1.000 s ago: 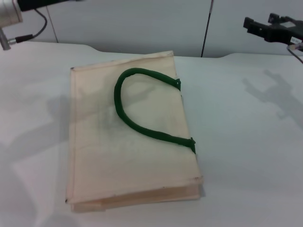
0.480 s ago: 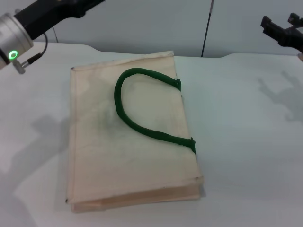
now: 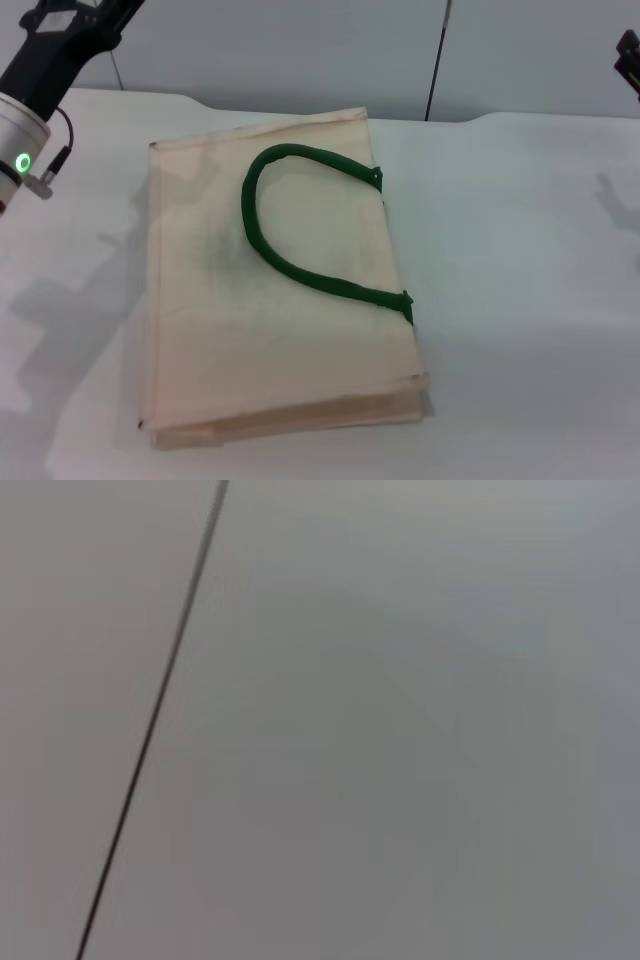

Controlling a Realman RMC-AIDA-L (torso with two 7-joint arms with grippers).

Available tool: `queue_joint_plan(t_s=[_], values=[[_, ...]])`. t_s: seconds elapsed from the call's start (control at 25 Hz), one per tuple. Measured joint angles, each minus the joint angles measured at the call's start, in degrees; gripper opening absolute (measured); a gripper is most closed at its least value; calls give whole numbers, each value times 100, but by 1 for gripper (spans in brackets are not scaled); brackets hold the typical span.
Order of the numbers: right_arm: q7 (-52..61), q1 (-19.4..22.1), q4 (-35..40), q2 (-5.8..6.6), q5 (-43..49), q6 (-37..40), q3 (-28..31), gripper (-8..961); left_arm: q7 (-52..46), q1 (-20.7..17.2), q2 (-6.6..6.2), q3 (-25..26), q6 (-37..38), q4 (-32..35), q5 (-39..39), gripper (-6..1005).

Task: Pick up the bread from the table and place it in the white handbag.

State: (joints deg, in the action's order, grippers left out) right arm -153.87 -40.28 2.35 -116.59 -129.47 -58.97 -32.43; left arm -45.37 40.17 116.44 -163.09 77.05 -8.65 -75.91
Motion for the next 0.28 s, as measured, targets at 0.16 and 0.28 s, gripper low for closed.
queue_joint_plan(t_s=[0.16, 0.28], values=[[-3, 2, -106, -4, -59, -7, 0, 891, 307, -48, 0, 4, -58, 224, -94, 801], [-1, 3, -114, -7, -65, -13, 0, 891, 340, -44, 0, 6, -47, 239, -104, 801]])
